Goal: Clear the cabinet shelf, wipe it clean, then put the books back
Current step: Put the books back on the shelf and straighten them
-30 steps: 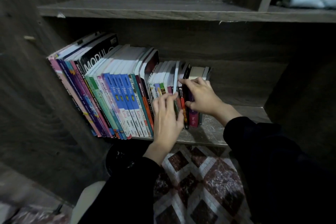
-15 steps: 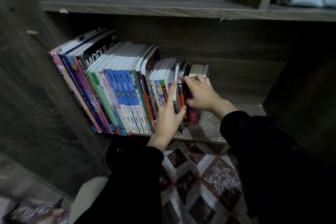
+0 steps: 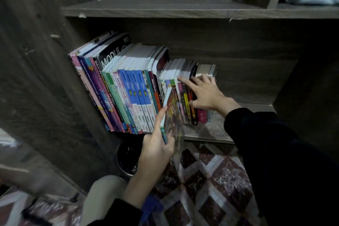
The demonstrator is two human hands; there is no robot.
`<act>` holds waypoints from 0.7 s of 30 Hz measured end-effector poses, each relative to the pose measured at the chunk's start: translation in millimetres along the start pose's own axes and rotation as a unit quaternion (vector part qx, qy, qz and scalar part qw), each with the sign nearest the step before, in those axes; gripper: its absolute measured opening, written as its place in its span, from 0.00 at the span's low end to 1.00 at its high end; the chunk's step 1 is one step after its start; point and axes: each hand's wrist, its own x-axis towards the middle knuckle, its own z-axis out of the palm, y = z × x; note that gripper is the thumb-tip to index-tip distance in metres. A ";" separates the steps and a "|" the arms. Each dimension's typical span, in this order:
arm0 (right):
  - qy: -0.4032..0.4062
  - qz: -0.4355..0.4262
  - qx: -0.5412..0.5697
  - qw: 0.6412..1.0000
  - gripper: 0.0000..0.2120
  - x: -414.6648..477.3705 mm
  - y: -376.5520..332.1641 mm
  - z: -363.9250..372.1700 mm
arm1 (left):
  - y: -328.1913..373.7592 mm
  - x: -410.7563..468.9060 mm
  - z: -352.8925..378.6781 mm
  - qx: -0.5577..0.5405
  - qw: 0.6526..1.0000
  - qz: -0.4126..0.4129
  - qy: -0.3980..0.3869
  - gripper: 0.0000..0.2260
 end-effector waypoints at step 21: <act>0.023 0.021 0.032 0.999 0.39 -20.1 10.1 -2.6 | 59.2 74.4 -14.8 0.016 0.997 0.054 -0.058 0.33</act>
